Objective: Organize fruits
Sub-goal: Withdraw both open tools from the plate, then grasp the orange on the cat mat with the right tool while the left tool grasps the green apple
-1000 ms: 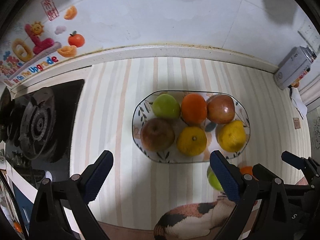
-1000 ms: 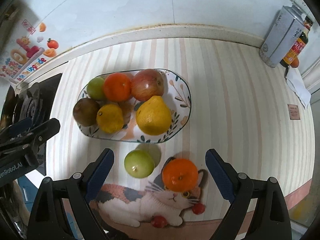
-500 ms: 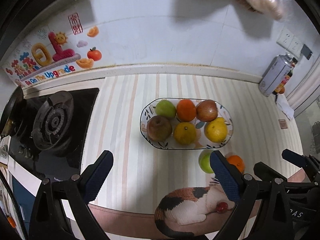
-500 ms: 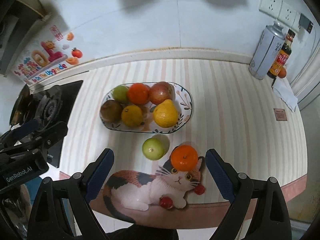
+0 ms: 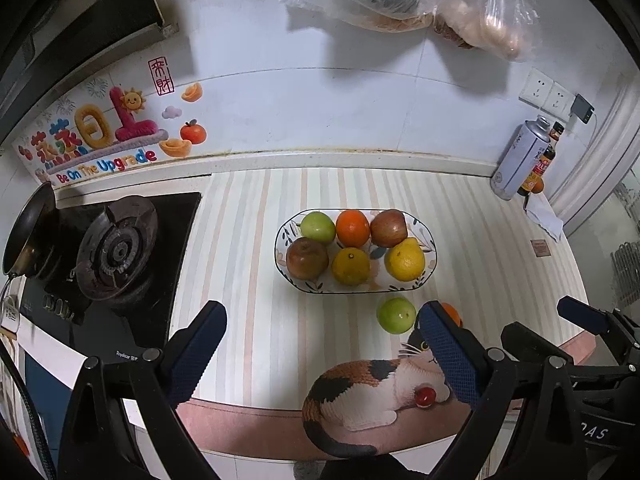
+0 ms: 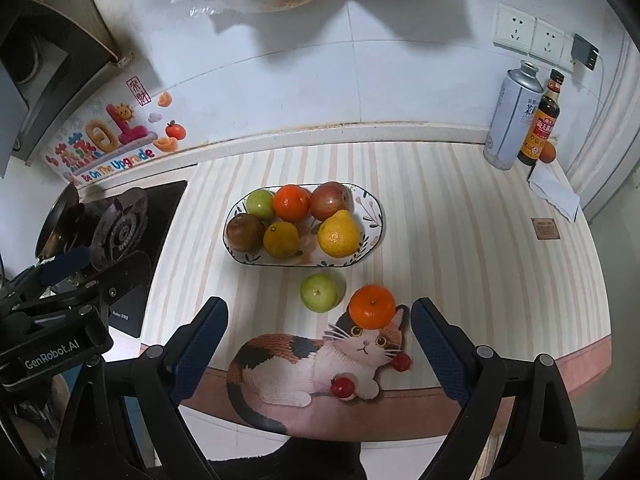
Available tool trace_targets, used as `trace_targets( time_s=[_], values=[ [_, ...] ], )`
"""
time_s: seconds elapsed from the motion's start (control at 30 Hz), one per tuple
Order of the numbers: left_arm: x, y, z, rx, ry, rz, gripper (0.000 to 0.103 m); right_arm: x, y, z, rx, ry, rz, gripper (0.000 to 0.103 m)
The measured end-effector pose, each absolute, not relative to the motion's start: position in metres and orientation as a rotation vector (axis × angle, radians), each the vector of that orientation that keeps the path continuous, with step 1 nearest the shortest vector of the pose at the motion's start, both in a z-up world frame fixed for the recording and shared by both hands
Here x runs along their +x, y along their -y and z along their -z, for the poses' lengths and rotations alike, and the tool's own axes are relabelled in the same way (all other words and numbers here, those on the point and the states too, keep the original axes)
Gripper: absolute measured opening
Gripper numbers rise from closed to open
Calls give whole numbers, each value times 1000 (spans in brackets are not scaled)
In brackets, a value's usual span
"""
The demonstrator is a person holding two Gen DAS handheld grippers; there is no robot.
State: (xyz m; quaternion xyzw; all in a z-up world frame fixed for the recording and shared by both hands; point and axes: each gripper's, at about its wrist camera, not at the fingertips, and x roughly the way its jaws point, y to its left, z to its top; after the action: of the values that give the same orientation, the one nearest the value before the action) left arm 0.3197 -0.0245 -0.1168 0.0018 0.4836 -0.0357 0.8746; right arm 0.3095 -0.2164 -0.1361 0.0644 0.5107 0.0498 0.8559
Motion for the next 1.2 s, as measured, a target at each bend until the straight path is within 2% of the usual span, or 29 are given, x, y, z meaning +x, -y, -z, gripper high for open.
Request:
trace_targets(
  time_s=[0.4, 0.43, 0.73, 0.77, 0.8, 1.13, 1.2],
  values=[
    [321, 31, 126, 1, -1043, 95, 99, 312, 243, 149, 225, -1085, -87, 95],
    [325, 34, 132, 11, -1059, 95, 103, 314, 250, 155, 241, -1096, -77, 95],
    [365, 68, 202, 85, -1202, 77, 103, 346, 320, 244, 382, -1246, 34, 95],
    [371, 72, 212, 90, -1226, 78, 103, 347, 325, 254, 405, -1260, 27, 89],
    [380, 77, 225, 89, -1263, 82, 103, 351, 329, 266, 437, -1274, 10, 79],
    [419, 88, 297, 17, -1474, 75, 103, 401, 306, 384, 579, -1465, -122, 77],
    [422, 88, 304, 14, -1492, 72, 103, 405, 298, 396, 574, -1481, -147, 67]
  ],
)
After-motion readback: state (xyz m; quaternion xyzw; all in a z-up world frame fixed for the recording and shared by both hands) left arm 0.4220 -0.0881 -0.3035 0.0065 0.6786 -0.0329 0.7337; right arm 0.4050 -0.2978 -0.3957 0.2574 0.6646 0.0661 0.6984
